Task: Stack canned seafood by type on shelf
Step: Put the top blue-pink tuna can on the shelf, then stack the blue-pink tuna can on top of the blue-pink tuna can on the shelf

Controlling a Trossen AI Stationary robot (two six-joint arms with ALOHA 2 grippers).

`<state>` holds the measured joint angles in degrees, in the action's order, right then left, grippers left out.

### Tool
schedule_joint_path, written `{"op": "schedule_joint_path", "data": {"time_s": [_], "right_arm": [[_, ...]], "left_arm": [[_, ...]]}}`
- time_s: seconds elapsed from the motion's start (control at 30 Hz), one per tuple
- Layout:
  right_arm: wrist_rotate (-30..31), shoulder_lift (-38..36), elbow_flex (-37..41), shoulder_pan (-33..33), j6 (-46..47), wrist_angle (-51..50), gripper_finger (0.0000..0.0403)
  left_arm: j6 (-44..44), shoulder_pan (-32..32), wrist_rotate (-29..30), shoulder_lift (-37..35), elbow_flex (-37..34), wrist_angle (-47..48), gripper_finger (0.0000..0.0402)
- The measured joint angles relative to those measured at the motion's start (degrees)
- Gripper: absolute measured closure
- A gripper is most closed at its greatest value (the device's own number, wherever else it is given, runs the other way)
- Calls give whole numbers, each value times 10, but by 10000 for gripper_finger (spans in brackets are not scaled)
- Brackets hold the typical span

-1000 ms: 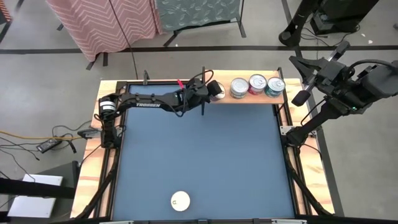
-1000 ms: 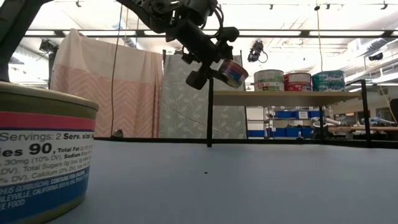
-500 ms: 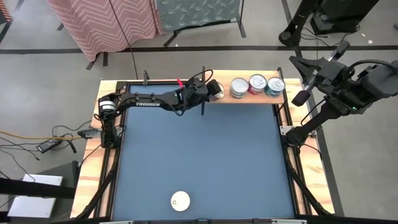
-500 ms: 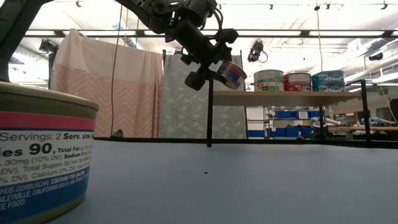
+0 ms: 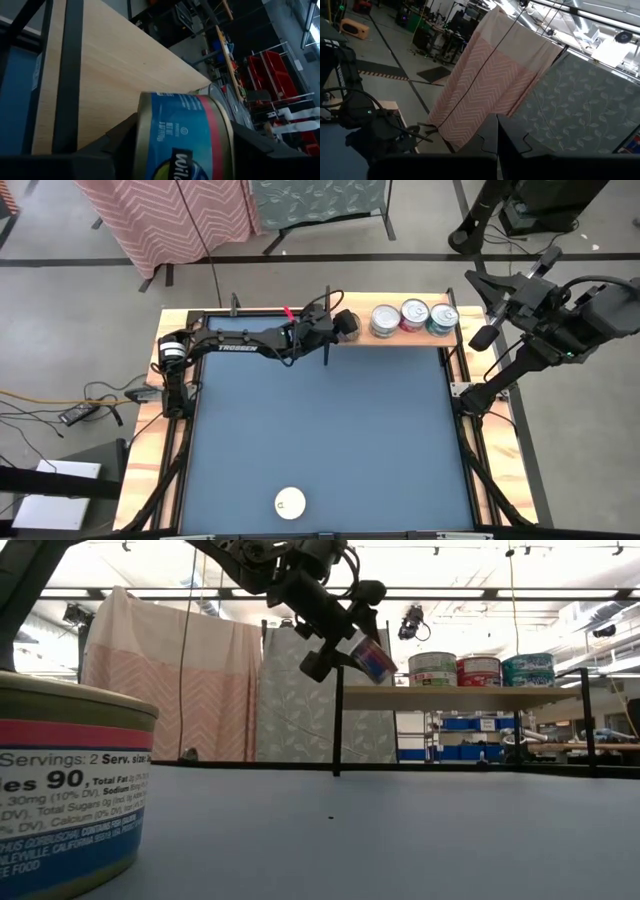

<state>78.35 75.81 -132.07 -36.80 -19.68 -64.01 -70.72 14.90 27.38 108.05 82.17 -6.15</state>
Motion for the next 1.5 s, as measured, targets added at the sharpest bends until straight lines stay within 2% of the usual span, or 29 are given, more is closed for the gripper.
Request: {"op": "schedule_joint_path", "data": {"time_s": [0.3,0.73,0.93,1.07,1.23,1.5], "right_arm": [[0,0,0,0,0,0,395],[-7,0,0,0,0,0,395],[-18,0,0,0,0,0,395],[-19,0,0,0,0,0,395],[-19,0,0,0,0,0,395],[-19,0,0,0,0,0,395]], "left_arm": [[-3,1,3,0,1,9,136],[-5,3,12,0,1,19,155],[35,8,16,1,1,-2,136],[37,13,-14,1,1,-4,119],[53,18,-21,1,1,-8,100],[67,24,-26,1,1,-13,92]]}}
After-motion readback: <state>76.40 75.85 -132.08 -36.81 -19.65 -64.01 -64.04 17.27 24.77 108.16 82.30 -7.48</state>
